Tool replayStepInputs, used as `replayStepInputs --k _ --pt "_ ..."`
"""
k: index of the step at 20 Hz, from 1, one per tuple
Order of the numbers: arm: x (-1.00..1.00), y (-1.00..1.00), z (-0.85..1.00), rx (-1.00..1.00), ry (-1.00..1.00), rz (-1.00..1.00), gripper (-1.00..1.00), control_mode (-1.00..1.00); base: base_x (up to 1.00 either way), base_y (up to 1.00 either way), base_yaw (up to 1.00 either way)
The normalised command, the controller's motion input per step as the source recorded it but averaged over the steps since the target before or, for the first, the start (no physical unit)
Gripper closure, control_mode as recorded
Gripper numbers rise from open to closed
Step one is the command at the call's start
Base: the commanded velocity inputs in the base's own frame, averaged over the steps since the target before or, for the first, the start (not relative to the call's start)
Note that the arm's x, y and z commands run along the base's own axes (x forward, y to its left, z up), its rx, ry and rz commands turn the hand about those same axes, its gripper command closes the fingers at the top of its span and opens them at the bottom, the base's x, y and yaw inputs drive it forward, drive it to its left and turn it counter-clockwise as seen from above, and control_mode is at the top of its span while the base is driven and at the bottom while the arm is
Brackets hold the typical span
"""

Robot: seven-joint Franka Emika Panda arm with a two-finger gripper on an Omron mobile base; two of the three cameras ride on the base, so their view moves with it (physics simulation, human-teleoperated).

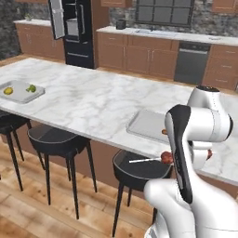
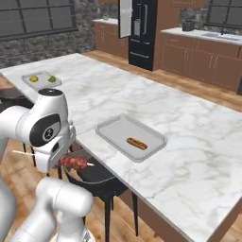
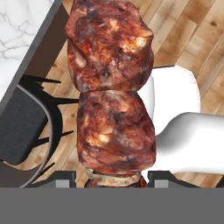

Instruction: Place the cold items (broccoli and lemon) from the fridge in one tupperware on the dining counter. Place the warm items (kebab skewer and hot dog) in the stove area in another tupperware.

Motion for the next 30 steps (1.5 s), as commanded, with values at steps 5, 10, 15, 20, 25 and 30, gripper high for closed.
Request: replayStepInputs --k 5,10,15,20,25,30 --pt "0.0 0.0 0.0 0.0 0.0 0.0 1.0 1.0 0.02 0.01 -0.27" --pt "0.0 0.0 0.0 0.0 0.0 0.0 1.0 1.0 0.5 -0.17 -0.03" --pt "0.79 0.0 0.11 -0.07 0.07 0.0 1.0 -1.0 0.13 -0.01 -0.01" --pt "1.0 0.15 0.15 -0.1 0.03 -0.11 1.0 -1.0 0.0 0.0 0.0" --pt "1.0 -0.21 -0.16 -0.04 0.0 -0.38 1.0 -1.0 0.0 0.0 0.0" --pt "1.0 -0.84 -0.14 0.11 0.04 -0.12 1.0 -1.0 0.0 0.0 0.0"
